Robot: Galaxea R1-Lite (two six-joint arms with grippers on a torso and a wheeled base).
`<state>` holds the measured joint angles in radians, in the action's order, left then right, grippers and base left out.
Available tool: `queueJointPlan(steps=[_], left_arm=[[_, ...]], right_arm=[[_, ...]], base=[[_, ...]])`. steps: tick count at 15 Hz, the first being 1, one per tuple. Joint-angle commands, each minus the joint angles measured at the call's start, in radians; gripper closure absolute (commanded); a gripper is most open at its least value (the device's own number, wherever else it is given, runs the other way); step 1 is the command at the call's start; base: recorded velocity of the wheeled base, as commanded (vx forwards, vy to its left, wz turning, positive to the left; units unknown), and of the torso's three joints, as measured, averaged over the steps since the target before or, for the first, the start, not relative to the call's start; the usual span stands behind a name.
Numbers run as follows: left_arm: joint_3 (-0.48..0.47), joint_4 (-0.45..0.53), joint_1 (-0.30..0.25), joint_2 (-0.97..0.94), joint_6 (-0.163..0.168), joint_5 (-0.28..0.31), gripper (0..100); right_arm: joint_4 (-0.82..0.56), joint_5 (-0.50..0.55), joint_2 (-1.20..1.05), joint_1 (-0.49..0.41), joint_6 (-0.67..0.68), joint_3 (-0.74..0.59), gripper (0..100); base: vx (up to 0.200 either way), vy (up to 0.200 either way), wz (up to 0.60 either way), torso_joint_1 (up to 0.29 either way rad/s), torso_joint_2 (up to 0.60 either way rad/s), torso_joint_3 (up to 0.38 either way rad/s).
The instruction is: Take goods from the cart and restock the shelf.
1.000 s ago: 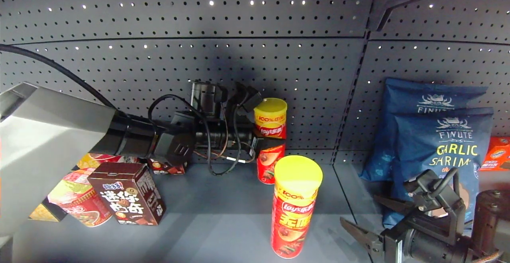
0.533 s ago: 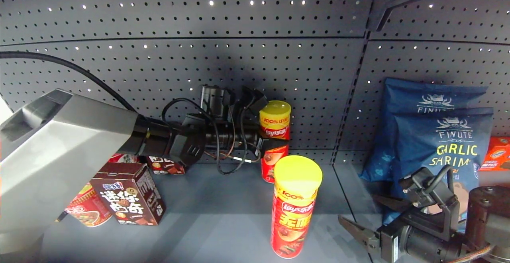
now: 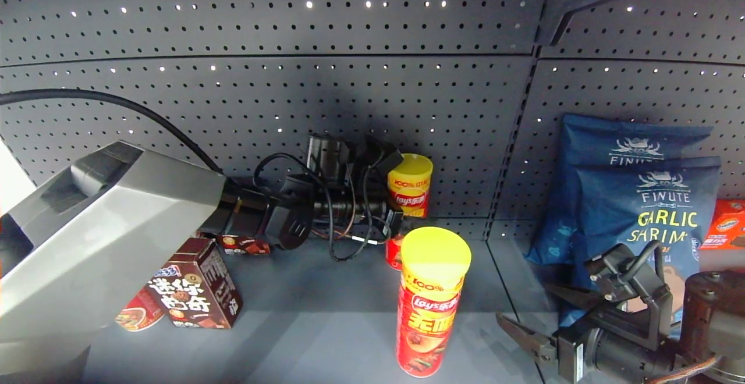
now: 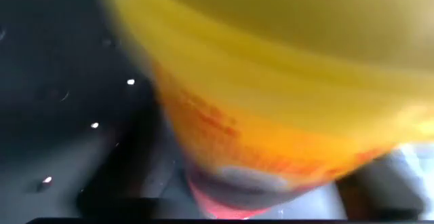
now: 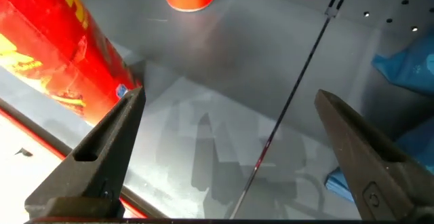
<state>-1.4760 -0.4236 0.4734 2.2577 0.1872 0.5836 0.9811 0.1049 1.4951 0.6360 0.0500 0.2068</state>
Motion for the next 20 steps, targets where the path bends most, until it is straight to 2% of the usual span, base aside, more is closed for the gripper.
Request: queueJointPlan(steps=[1, 5, 6, 7, 8, 10, 13, 16, 18, 20], left_arm=[[0.014, -0.007, -0.001, -0.023, 0.000, -0.004, 0], [0.143, -0.010, -0.012, -0.159, 0.009, -0.018, 0], [0.178, -0.009, -0.019, -0.193, 0.034, -0.041, 0], [0.232, -0.009, -0.045, -0.237, 0.067, -0.048, 0], [0.293, -0.009, -0.058, -0.290, 0.086, -0.048, 0], [0.370, -0.009, -0.079, -0.374, 0.087, -0.050, 0], [0.437, 0.006, -0.085, -0.481, 0.086, -0.051, 0], [0.557, 0.022, -0.085, -0.612, 0.084, -0.111, 0], [0.595, 0.022, -0.088, -0.664, 0.084, -0.123, 0], [0.595, 0.023, -0.114, -0.681, 0.086, -0.123, 0]], right_arm=[[-0.001, -0.002, 0.001, -0.002, -0.001, -0.006, 0], [-0.007, -0.010, 0.022, -0.004, -0.009, -0.009, 0], [-0.007, -0.010, 0.025, -0.004, -0.010, -0.010, 0], [-0.007, -0.010, 0.028, -0.004, -0.016, -0.010, 0], [-0.007, -0.010, 0.037, -0.004, -0.025, -0.012, 0], [-0.005, -0.011, 0.053, -0.001, -0.025, -0.012, 0], [-0.007, -0.010, 0.065, 0.005, -0.027, -0.012, 0], [-0.009, 0.006, 0.117, 0.024, -0.032, -0.001, 0], [-0.009, 0.012, 0.151, 0.053, -0.033, 0.016, 0], [-0.009, 0.012, 0.177, 0.082, -0.033, 0.040, 0]], base=[[0.000, 0.000, 0.00, 0.000, 0.00, 0.000], [0.000, 0.000, 0.00, 0.000, 0.00, 0.000], [0.000, 0.000, 0.00, 0.000, 0.00, 0.000], [0.000, 0.000, 0.00, 0.000, 0.00, 0.000], [0.000, 0.000, 0.00, 0.000, 0.00, 0.000], [0.000, 0.000, 0.00, 0.000, 0.00, 0.000], [0.000, 0.000, 0.00, 0.000, 0.00, 0.000], [0.000, 0.000, 0.00, 0.000, 0.00, 0.000], [0.000, 0.000, 0.00, 0.000, 0.00, 0.000], [0.000, 0.000, 0.00, 0.000, 0.00, 0.000]])
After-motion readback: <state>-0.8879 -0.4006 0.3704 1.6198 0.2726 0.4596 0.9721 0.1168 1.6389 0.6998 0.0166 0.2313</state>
